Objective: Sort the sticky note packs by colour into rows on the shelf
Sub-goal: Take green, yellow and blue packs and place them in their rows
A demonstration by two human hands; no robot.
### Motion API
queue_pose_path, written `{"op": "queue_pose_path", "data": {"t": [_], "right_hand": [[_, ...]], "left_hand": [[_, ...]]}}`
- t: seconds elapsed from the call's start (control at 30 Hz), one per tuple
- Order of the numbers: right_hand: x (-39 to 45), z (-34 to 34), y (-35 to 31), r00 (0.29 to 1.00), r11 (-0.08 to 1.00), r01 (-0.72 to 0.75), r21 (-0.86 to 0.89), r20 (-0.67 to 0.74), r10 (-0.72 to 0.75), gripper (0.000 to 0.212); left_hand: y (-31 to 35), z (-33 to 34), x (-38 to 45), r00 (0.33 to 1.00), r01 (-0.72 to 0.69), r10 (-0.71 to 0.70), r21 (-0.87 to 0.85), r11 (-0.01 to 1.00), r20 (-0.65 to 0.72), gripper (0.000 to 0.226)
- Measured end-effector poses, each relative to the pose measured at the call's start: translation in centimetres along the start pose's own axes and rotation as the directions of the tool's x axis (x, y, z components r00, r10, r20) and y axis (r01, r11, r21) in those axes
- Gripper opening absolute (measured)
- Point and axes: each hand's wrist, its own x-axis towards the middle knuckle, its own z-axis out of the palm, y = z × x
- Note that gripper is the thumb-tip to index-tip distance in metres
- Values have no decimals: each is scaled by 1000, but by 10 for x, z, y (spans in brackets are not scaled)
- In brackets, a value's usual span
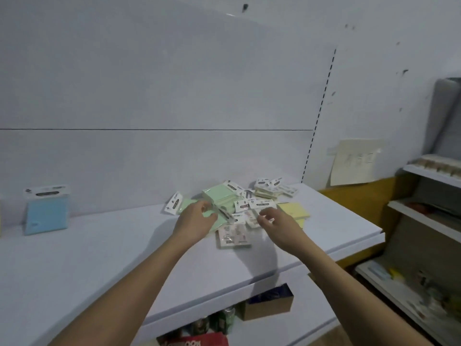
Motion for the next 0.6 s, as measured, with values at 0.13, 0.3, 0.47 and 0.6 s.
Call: {"op": "queue_pose_path", "data": {"t": [0.13, 0.3, 0.47, 0.6], "right_hand": [[43, -3, 19, 1000, 999, -19, 30, 5, 19, 35], [103, -18, 51, 1000, 1000, 11, 0, -13, -11, 31], [163, -27, 90, 996, 992, 87, -95, -8, -88, 31], [195, -28, 112, 991, 987, 127, -101, 63, -121, 41]], "left_hand": [[7, 9, 47, 995, 54, -54, -7, 999, -81, 42], [20, 22, 91, 989, 126, -122, 42, 991, -87, 58], [24, 44, 113, 964, 262, -257, 66, 963, -75, 78], [38, 63, 115, 908, 387, -371, 48, 921, -195, 82]]}}
